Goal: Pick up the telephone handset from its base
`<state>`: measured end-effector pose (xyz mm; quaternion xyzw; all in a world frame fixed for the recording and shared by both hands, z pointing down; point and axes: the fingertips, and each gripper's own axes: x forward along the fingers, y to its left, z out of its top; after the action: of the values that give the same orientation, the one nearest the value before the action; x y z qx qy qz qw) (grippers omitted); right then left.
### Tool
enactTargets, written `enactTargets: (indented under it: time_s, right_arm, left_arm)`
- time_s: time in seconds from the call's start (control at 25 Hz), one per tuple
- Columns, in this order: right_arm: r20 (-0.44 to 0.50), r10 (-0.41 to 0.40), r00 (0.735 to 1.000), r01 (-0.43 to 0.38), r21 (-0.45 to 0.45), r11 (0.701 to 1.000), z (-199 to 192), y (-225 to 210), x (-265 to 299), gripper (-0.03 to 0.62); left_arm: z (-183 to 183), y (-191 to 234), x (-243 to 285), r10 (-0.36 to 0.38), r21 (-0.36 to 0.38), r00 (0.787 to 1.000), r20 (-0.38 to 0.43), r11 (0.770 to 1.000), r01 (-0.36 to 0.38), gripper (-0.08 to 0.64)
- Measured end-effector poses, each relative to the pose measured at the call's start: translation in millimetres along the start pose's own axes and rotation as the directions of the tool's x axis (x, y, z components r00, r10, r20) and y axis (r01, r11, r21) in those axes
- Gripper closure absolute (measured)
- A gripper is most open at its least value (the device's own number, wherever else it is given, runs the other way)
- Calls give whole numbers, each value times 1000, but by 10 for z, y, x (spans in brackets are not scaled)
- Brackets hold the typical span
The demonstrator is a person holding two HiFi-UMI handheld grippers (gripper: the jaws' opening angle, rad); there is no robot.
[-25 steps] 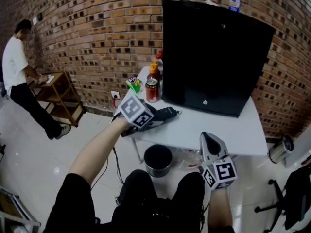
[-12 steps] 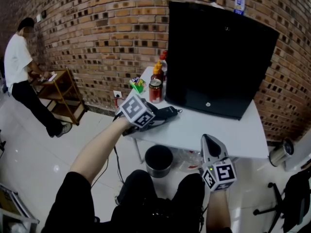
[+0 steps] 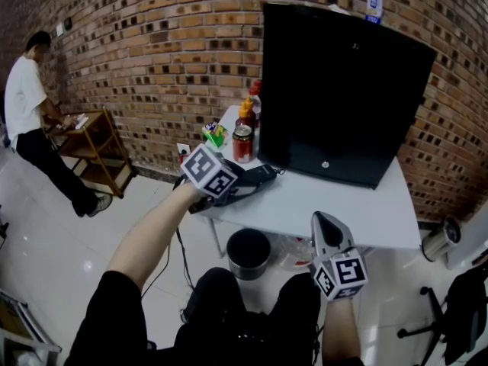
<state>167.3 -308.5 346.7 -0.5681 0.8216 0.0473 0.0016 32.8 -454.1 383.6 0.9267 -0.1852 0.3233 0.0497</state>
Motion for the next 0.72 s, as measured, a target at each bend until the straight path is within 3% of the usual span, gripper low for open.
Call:
enactTargets:
  time_s: [0.12,0.32,0.48,0.64,0.72]
  right_arm:
    - [8,4,1000,-4,-2,1000,-1,2,14,583]
    - [4,18,1000,-18,-1,1000,-22,14,35,583]
    - [-16,8,1000,-8,5,1000,-46,17,50,583]
    - [-14,23,1000,-23,7,1000,-45,52,85,583]
    - [-17,28,999,-28,1,1000,-56,63,96,583]
  left_arm:
    - [13,18,-16,29,38,1000,-8,999,-28,310]
    - [74,-41,-29,-6,23,1000,17,1000,6,310]
    - [223,-42,-113,-38,-16,995,97,999,39,310]
    - [280,-69,-161,-45,18,994,102,999,43,310]
    - [302,-96,-206,-63,13,988,143,998,62,310]
